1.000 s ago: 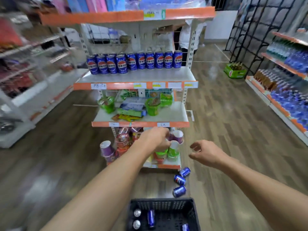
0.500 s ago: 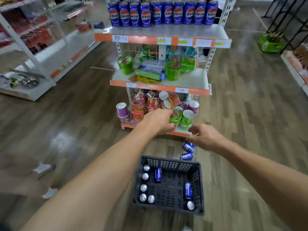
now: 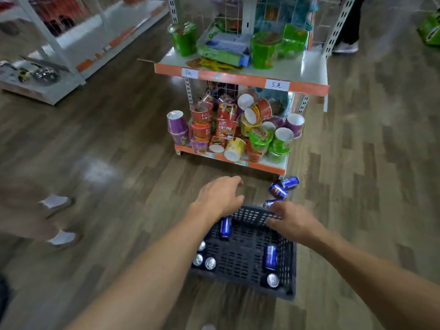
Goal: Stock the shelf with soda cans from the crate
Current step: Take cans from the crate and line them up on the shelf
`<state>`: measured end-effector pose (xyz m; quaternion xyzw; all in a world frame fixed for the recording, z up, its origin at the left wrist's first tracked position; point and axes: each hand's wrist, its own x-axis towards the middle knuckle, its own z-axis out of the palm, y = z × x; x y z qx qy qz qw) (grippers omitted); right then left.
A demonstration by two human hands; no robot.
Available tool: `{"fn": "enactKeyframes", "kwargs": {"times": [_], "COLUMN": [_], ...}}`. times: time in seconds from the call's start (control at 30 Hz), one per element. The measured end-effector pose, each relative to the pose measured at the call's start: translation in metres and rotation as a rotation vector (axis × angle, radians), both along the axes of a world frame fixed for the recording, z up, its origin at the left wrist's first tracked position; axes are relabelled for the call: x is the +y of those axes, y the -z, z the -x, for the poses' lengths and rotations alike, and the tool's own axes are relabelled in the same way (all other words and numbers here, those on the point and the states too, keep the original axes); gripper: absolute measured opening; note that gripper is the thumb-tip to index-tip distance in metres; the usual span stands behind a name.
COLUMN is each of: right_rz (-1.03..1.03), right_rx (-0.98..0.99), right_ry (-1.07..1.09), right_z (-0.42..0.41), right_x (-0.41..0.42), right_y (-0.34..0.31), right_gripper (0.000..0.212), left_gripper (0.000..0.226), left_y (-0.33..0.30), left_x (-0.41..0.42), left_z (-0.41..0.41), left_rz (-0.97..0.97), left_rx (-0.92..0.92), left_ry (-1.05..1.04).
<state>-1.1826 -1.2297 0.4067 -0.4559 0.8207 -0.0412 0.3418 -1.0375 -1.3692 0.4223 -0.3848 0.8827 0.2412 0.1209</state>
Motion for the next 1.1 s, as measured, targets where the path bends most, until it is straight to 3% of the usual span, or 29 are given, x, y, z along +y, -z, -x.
{"fn": "enactKeyframes", "kwargs": {"times": [0.37, 0.57, 0.67, 0.87, 1.0, 1.1], "right_rz": [-0.121, -0.244, -0.304, -0.449, -0.498, -0.54], "right_rx": [0.031, 0.047, 0.071, 0.05, 0.028, 0.017], "right_ry": [0.008, 0.008, -0.041, -0.096, -0.062, -0.001], "right_z": [0.015, 0.023, 0.026, 0.025, 0.026, 0.021], "right_x": [0.058, 0.075, 0.078, 0.08, 0.078, 0.082], "right_y": [0.251, 0.37, 0.428, 0.492, 0.52, 0.533], "right_gripper": [0.032, 0.024, 0.02, 0.044, 0.062, 0.066], "left_gripper": [0.044, 0.043, 0.047, 0.05, 0.066, 0.066], "left_y": [0.282, 0.395, 0.44, 0.51, 0.542, 0.565], "left_x": [0.053, 0.07, 0.074, 0.083, 0.088, 0.099], "left_z": [0.017, 0.042, 0.061, 0.101, 0.124, 0.132], "left_rz": [-0.083, -0.074, -0.067, -0.03, 0.004, -0.022], "left_rx": [-0.059, -0.13, -0.166, -0.176, -0.203, -0.171], "left_ry": [0.048, 0.151, 0.21, 0.314, 0.394, 0.436]}}
